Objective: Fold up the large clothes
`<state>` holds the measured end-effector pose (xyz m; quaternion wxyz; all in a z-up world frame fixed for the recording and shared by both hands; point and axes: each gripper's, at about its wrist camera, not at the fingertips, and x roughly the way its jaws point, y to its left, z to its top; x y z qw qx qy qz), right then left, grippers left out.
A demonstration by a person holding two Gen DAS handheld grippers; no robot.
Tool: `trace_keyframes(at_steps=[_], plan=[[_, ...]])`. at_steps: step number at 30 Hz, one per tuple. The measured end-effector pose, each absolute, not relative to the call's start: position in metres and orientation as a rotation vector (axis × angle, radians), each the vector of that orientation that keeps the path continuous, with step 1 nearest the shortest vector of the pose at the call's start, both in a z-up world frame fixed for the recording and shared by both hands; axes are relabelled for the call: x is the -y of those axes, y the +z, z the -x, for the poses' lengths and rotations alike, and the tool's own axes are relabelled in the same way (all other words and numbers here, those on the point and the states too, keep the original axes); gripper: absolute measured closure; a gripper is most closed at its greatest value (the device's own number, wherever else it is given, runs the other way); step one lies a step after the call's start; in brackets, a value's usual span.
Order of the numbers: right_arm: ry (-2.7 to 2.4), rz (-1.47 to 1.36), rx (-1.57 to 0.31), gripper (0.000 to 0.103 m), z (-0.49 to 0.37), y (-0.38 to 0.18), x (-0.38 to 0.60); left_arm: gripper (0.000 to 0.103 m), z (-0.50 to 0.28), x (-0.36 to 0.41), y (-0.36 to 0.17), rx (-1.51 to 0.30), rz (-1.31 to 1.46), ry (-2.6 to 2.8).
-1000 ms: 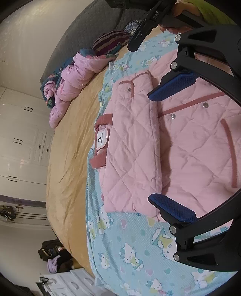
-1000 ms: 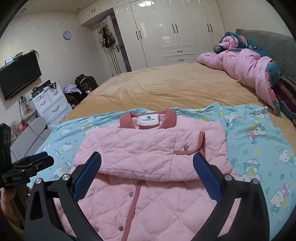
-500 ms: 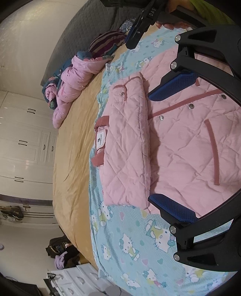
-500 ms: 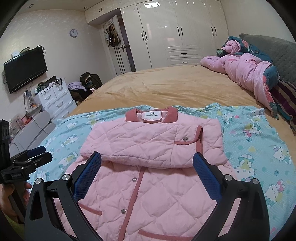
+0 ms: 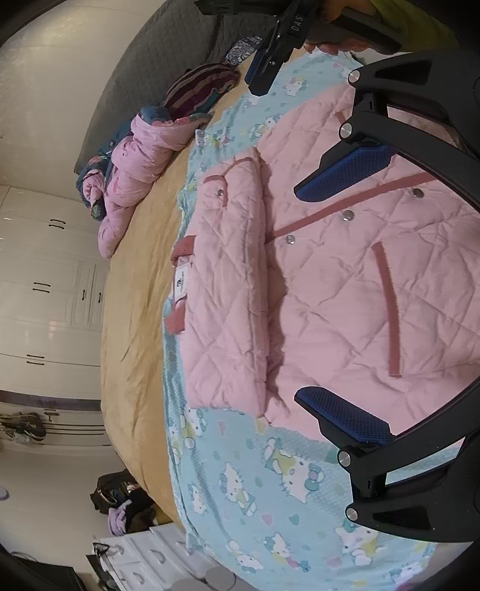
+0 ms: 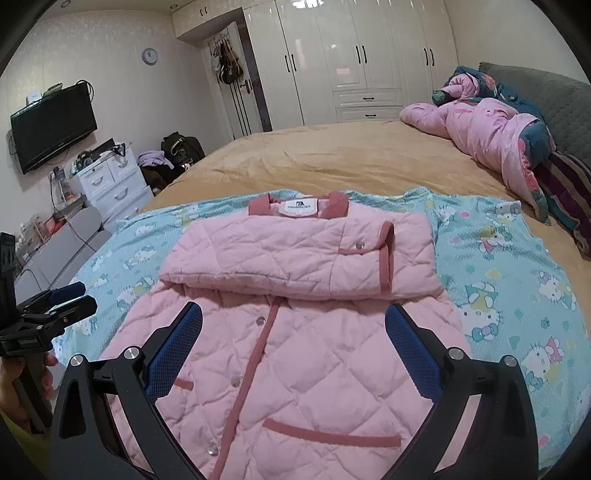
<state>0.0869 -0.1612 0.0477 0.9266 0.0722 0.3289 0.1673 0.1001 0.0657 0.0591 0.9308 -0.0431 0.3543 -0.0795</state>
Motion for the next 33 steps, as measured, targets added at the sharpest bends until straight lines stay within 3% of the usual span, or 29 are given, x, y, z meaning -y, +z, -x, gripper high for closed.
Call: trace_keyframes(at_steps=[33], plan=[[0.365,-0.154,-0.817,0.004,-0.049,-0.012,0.191,0.009,-0.053,-0.088,0.004,-0.805,0.105,-0.074]])
